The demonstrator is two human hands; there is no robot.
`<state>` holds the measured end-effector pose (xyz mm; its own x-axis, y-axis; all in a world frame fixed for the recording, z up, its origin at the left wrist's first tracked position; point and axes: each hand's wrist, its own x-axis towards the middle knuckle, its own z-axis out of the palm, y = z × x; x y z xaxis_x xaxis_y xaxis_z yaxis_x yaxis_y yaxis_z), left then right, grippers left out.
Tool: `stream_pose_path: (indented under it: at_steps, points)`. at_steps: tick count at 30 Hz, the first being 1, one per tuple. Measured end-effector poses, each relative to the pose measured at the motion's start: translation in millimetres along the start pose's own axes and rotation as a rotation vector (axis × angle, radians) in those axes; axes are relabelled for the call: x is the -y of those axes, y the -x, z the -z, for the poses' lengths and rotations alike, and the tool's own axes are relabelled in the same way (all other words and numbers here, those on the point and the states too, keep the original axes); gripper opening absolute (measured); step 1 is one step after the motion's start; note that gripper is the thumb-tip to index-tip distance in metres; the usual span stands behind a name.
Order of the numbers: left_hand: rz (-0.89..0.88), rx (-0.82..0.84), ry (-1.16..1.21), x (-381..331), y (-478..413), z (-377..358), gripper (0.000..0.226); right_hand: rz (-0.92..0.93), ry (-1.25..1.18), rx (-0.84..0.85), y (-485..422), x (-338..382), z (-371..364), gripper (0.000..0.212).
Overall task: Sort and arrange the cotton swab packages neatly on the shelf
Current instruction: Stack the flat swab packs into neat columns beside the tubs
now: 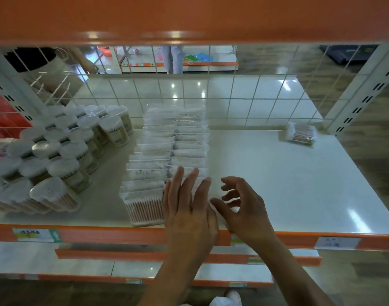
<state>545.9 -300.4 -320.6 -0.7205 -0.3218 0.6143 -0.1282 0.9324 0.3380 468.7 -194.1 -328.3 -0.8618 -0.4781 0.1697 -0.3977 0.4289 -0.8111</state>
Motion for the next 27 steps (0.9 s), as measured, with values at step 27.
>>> stream_pose_path:
  at_steps: [27]
  points:
    - [-0.031, 0.218, 0.029, -78.3, -30.6, -100.6, 0.046, -0.078, 0.572, -0.254, -120.7, -134.6, 121.2, 0.044]
